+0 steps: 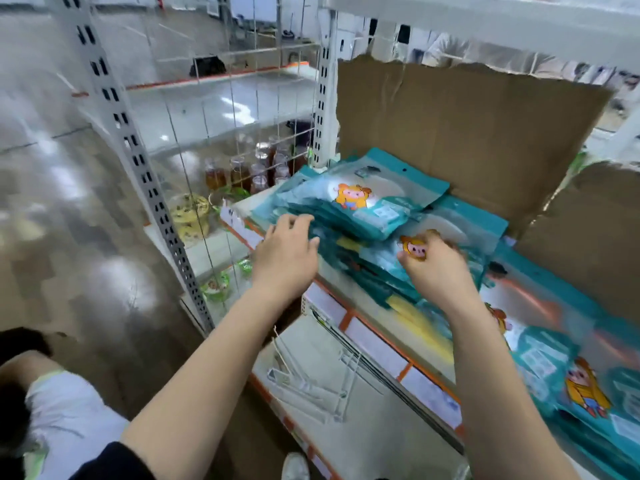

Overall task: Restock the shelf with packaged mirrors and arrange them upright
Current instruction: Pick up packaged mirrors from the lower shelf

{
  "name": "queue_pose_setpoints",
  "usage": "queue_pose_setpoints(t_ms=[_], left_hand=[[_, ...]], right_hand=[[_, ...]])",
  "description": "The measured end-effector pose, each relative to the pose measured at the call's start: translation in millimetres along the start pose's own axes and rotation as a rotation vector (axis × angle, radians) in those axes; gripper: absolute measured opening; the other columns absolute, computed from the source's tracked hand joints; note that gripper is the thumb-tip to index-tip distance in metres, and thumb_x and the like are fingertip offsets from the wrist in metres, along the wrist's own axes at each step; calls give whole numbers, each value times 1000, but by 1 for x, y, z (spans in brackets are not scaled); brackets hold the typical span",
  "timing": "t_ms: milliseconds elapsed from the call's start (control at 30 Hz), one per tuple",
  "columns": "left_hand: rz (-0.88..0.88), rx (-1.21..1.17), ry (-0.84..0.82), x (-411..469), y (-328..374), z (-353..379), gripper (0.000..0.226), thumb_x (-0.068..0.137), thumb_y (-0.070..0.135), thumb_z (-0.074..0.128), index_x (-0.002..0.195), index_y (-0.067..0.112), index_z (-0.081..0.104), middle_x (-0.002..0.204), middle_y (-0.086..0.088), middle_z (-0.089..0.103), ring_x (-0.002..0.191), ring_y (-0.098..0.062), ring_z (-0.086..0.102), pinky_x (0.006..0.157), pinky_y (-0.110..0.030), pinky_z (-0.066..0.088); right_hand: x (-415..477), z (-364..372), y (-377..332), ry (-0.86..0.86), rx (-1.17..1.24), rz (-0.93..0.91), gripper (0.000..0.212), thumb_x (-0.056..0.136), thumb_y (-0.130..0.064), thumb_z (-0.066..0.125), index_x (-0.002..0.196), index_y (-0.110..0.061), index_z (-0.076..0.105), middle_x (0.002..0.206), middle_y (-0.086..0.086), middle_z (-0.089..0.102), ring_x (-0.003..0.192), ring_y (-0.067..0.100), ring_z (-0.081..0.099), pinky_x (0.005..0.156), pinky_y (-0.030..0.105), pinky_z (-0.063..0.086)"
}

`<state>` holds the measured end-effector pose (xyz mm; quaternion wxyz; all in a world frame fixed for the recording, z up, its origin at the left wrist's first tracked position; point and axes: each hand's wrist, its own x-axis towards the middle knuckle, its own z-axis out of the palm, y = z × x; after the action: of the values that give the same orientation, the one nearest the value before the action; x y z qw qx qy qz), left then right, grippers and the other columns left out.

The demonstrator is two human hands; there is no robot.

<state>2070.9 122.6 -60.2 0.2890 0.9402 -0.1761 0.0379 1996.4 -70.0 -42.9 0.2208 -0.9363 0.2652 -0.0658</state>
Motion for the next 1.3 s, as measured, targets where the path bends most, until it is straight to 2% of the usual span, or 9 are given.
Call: queue_pose_setpoints(t_ms=[133,233,500,667,833,967,1133,1233,1300], left_hand=[[6,29,50,57,-8,-18,37,98,23,39,135,18,43,133,-11,45,121,-32,43,94,-44,39],[16,36,48,94,-12,-20,37,98,22,38,135,18,43,133,-11,45,124,-31,41,99,-45,38],[26,40,-121,165,1,-2,43,95,31,44,137,19,39,132,-18,46,120,-37,45,95,-44,40],[115,39,-222,199,6,14,46,92,32,47,133,12,40,122,-19,53,104,-38,56,83,-41,48],[66,90,-358,232,9,32,44,96,40,42,129,12,40,118,-13,54,103,-31,54,86,-38,47],[37,107,-314,264,5,36,39,97,33,37,120,4,47,124,-21,53,113,-39,50,95,-43,43],[99,84,-299,272,7,43,29,94,11,40,117,-3,49,127,-30,46,116,-43,45,94,-40,37],[115,11,-272,280,7,43,30,95,19,47,110,-6,53,121,-30,52,113,-41,49,89,-38,40],[130,-20,-301,284,6,44,37,93,34,54,95,-2,57,109,-25,59,106,-38,54,83,-37,42]], right_hand=[[45,4,-17,41,54,57,48,91,-37,52,131,-13,42,131,18,48,123,36,42,96,39,39],[73,7,-25,48,24,83,51,93,-39,49,136,-13,37,134,18,45,122,36,44,91,39,39],[108,4,-20,79,93,123,53,96,-45,45,135,-9,44,129,12,57,121,30,49,91,35,41],[120,1,-21,78,108,183,37,96,-45,45,100,-10,53,92,6,55,91,25,51,71,29,34],[127,10,-26,-57,293,245,41,91,-51,52,99,-12,62,86,-2,61,83,18,57,66,28,37],[136,8,-33,-39,480,303,29,88,-39,62,102,-14,63,93,-3,66,86,14,61,68,27,45],[144,1,-13,88,605,511,27,87,-29,64,108,-12,63,102,9,67,94,29,64,89,43,52],[146,1,-6,200,615,558,26,89,-18,61,111,-4,59,105,15,64,92,31,60,81,39,49],[146,2,-5,223,639,572,13,90,-8,59,102,-3,58,100,18,63,88,30,59,78,37,48]])
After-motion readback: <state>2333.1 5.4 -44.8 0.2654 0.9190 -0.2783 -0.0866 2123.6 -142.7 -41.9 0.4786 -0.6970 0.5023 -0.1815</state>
